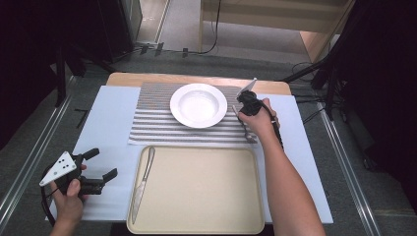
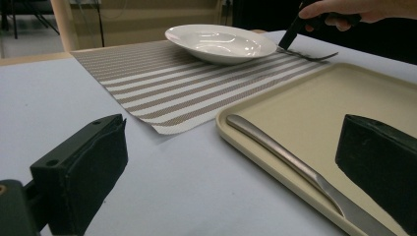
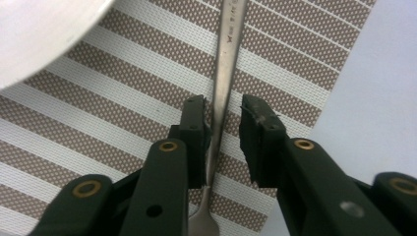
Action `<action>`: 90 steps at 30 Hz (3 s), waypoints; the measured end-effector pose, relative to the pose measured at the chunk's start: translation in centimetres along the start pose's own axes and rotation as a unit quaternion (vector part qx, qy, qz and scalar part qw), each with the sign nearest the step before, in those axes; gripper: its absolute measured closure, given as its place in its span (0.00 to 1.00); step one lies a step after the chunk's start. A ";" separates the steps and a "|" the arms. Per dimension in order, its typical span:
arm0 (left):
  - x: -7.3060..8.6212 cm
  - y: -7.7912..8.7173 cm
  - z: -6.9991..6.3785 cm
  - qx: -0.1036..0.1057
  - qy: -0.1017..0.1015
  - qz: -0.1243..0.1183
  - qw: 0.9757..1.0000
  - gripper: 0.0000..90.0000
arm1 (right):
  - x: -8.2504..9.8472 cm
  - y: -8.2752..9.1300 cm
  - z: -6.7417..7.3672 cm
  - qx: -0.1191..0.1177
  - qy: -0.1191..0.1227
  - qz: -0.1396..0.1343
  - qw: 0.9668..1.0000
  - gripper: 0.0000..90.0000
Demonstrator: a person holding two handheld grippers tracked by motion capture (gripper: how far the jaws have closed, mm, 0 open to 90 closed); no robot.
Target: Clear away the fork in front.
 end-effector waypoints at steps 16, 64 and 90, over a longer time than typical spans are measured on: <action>0.0 0.0 -0.1 0.001 0.000 0.000 1.000 0.00 | -0.8 -0.9 0.6 -0.008 -0.003 0.059 0.998 0.90; 0.0 -0.2 -0.1 0.000 -0.005 0.005 1.000 0.00 | 1.2 -0.3 0.5 -0.013 0.037 0.039 0.998 0.87; 0.0 -0.2 -0.1 -0.001 -0.006 0.005 1.000 0.00 | 2.2 -0.1 0.2 -0.028 0.010 0.019 0.999 0.93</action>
Point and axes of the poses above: each handheld gripper's, and its own axes: y roughly backward along the jaws, x roughly out of its underside, z roughly to its left, the point moved 3 cm from there along -y, roughly forward along the jaws, and after that the axes turned 9 degrees about y, right-handed, at the moved point
